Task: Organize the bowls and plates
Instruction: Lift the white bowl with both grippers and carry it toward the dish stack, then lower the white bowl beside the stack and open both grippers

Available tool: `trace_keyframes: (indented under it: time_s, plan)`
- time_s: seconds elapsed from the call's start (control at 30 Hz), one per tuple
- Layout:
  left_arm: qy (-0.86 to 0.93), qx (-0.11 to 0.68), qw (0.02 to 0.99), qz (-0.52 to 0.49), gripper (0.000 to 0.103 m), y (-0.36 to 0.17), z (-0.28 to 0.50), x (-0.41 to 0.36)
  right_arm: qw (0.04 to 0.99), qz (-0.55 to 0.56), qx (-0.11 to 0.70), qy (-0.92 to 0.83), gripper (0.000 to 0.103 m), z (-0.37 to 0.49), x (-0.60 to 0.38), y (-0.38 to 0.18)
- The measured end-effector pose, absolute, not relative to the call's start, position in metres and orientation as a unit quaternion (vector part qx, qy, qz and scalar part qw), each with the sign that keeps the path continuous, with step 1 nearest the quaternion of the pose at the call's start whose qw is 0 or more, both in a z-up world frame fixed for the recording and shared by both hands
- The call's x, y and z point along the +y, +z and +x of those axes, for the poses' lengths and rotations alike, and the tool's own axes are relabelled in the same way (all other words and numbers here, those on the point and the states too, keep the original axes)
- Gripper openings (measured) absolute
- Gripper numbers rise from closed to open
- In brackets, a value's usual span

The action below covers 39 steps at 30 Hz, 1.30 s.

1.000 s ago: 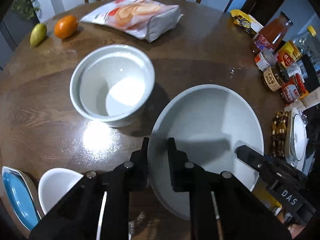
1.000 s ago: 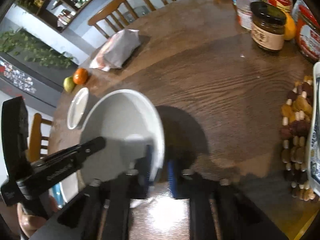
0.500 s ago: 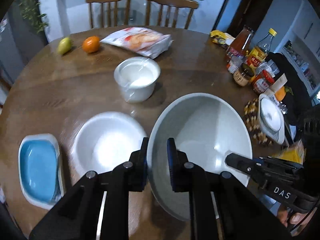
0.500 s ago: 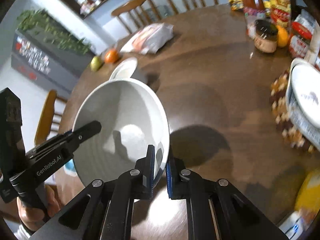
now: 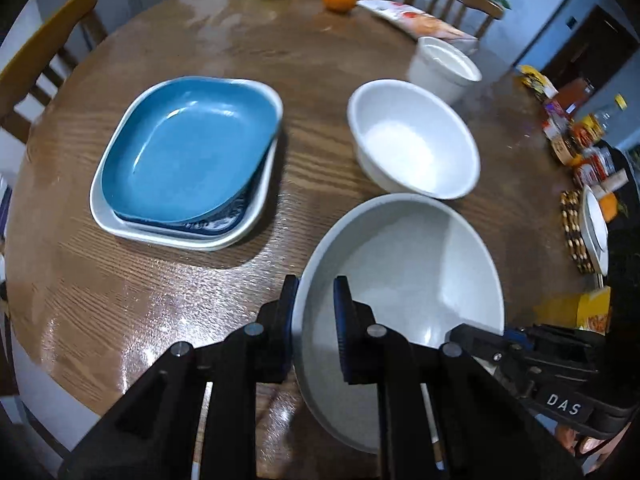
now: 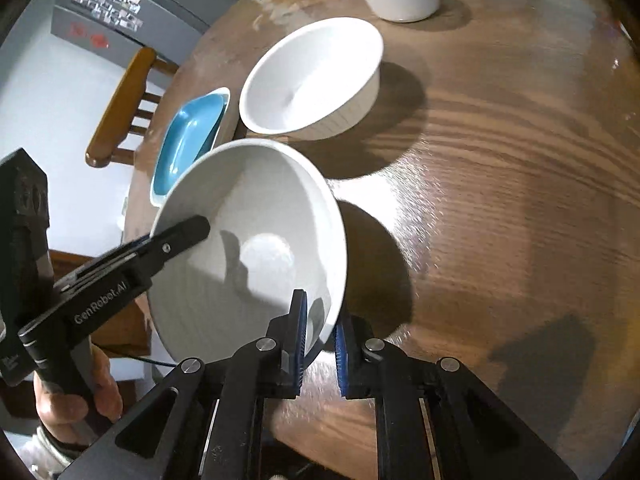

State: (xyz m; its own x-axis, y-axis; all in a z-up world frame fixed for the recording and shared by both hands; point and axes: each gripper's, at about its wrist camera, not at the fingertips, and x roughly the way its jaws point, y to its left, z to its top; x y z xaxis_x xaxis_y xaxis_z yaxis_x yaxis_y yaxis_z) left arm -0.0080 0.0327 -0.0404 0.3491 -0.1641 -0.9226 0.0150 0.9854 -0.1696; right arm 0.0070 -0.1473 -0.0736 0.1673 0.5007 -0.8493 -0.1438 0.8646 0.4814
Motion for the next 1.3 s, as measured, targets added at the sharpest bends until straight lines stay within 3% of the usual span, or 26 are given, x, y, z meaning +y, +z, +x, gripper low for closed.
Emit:
trace_keyframes:
  time_s: [0.47, 0.57, 0.63, 0.7, 0.73, 0.77, 1.3]
  plan:
    - [-0.070, 0.561, 0.823, -0.052, 0.018, -0.049, 0.042, 0.015, 0.780, 0.149, 0.581, 0.178, 0.014, 0.046, -0.156, -0.073]
    - [-0.079, 0.561, 0.822, -0.046, 0.029, -0.050, 0.041, 0.014, 0.781, 0.150, 0.580, 0.175, 0.014, 0.048, -0.155, -0.073]
    - [-0.082, 0.557, 0.826, -0.038, 0.046, -0.047, 0.037, 0.013, 0.782, 0.148, 0.578, 0.178, 0.014, 0.047, -0.155, -0.071]
    - [-0.087, 0.552, 0.829, -0.033, 0.063, -0.042, 0.035, 0.014, 0.785, 0.141, 0.578, 0.174, 0.025, 0.045, -0.158, -0.067]
    - [-0.089, 0.546, 0.832, -0.031, 0.066, -0.039, 0.034, 0.015, 0.788, 0.141, 0.575, 0.171, 0.035, 0.045, -0.161, -0.064]
    - [-0.089, 0.541, 0.836, -0.027, 0.066, -0.035, 0.033, 0.016, 0.790, 0.143, 0.571, 0.170, 0.041, 0.045, -0.164, -0.061]
    - [-0.096, 0.517, 0.850, -0.026, 0.066, -0.012, 0.098, 0.004, 0.823, 0.188, 0.524, 0.113, 0.041, 0.092, -0.193, -0.039]
